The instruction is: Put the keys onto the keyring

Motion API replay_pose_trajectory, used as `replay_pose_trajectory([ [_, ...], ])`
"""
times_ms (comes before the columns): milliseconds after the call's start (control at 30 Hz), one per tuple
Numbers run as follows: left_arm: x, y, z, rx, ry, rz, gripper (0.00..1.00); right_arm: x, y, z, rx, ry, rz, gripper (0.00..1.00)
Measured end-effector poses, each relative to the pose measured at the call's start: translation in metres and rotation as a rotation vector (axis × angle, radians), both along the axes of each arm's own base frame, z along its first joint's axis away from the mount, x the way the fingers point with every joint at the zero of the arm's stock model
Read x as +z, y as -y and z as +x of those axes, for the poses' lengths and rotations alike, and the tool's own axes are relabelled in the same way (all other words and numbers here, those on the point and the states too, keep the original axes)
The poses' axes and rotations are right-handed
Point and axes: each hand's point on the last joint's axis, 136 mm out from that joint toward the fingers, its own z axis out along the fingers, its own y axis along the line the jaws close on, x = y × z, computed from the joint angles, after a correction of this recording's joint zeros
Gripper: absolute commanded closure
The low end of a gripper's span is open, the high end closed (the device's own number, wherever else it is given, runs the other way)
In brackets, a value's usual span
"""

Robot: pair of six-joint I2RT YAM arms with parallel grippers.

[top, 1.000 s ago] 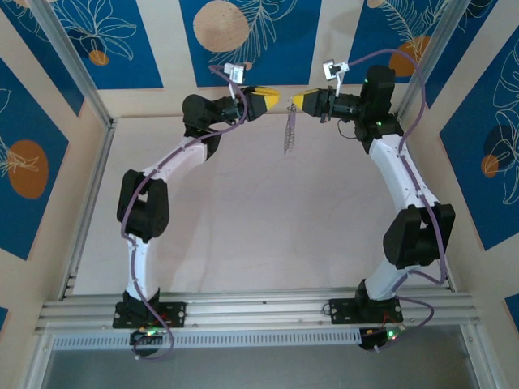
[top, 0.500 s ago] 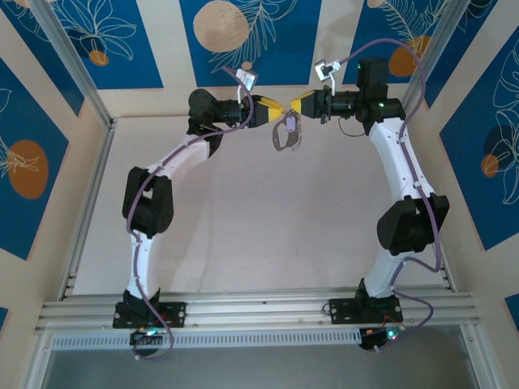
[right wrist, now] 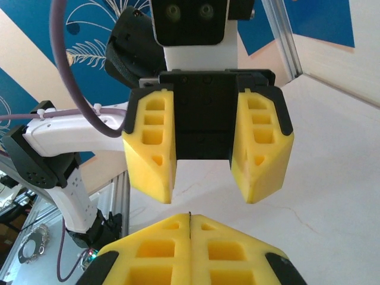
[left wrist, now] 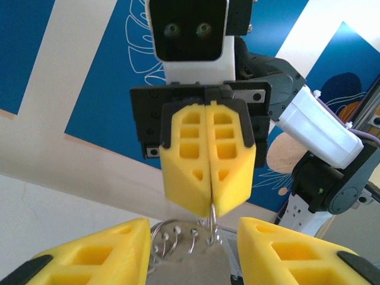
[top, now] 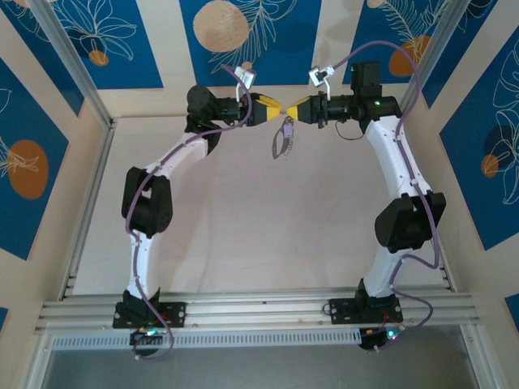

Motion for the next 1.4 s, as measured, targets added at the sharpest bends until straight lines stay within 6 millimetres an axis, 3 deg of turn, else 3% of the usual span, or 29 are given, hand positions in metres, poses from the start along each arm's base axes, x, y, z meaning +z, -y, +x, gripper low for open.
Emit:
replay_pose_trajectory([
  [233, -0.001, 0.000, -0.001, -0.008, 0.001, 0.005, 0.58, -0.011, -0.005, 0.002, 0.013, -0.032, -0.005, 1.00],
  [467, -0.009, 0.002, 0.002, -0.014, -0.012, 0.012, 0.60, -0.008, -0.005, 0.003, 0.014, -0.021, 0.000, 1.00],
  [633, -0.015, 0.003, 0.003, -0.024, -0.026, 0.019, 0.69, -0.003, -0.002, 0.007, 0.010, -0.002, 0.015, 1.00],
  [967, -0.015, 0.008, -0.002, -0.039, -0.024, 0.017, 0.66, 0.001, -0.001, 0.008, 0.011, 0.003, 0.026, 1.00],
  [1267, -0.011, 0.012, -0.003, -0.047, -0.011, 0.011, 0.79, 0.001, -0.002, 0.008, 0.014, 0.003, 0.026, 1.00],
  [1400, -0.011, 0.014, -0.005, -0.051, -0.010, 0.010, 0.77, 0.001, -0.002, 0.008, 0.014, 0.004, 0.026, 1.00],
])
